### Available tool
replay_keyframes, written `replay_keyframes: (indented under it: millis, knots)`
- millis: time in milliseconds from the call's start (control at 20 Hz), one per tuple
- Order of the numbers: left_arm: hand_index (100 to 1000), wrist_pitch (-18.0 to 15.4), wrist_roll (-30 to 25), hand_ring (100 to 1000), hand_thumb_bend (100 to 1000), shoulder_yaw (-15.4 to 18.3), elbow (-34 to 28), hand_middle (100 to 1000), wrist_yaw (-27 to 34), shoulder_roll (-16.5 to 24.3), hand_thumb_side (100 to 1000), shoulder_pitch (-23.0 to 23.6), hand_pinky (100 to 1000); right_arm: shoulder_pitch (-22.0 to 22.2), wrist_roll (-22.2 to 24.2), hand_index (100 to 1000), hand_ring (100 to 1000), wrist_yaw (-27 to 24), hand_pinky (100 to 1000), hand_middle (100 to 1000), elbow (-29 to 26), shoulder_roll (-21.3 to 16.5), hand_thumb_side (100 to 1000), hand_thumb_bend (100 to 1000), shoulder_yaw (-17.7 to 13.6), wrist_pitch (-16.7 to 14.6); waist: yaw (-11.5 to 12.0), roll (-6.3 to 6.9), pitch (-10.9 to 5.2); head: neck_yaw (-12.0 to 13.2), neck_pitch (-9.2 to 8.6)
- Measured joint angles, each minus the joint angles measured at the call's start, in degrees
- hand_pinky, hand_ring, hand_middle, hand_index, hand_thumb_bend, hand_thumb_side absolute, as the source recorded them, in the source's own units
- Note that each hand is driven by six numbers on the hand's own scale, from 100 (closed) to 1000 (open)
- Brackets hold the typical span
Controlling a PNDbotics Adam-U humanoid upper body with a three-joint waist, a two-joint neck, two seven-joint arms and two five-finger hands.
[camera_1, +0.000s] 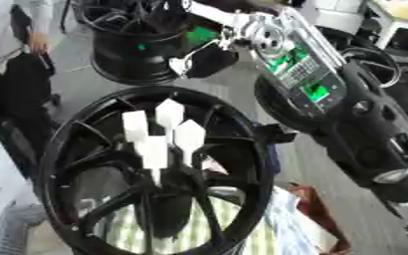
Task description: Pull the pin out of the wheel hub.
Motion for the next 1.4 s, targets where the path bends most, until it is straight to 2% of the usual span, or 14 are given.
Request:
replay_keyframes:
  millis: [550,600,700,750,800,1400]
  knots:
    - [849,0.0,0.0,847,367,0.0,0.0,651,-0.1,0.0,459,0.4,835,0.9,1.9,863,822,0.1,810,762,1.0,-0.3,184,107,0.7,-0.4,-0.1,-0.02,0.00,0.3,-0.01]
    - [849,0.0,0.0,847,367,0.0,0.0,651,-0.1,0.0,459,0.4,835,1.1,2.2,867,826,0.4,813,770,1.4,-0.3,218,121,0.9,-0.6,-0.1,-0.02,0.00,0.4,-0.01]
    - [849,0.0,0.0,847,368,0.0,0.0,651,-0.1,0.0,459,0.4,835,1.3,2.9,874,833,1.1,817,781,2.2,-0.3,247,138,1.4,-0.9,-0.1,-0.02,0.00,0.4,-0.01]
    - [849,0.0,0.0,847,362,0.0,0.0,651,-0.1,0.0,458,0.4,836,1.4,3.4,877,837,1.5,820,785,2.7,-0.3,193,156,1.5,-1.1,-0.1,-0.03,0.00,0.3,-0.01]
    - [849,0.0,0.0,847,368,0.0,0.0,651,-0.1,0.0,460,0.4,836,1.6,3.8,879,840,2.0,822,789,3.2,-0.3,264,156,1.7,-1.3,-0.1,-0.04,0.00,0.3,-0.01]
    - [849,-0.1,-0.1,845,368,0.0,0.0,651,-0.2,0.0,462,0.4,836,2.8,6.0,891,860,6.1,836,814,8.0,0.1,315,193,2.4,-3.3,0.0,-0.23,0.00,0.3,-0.04]
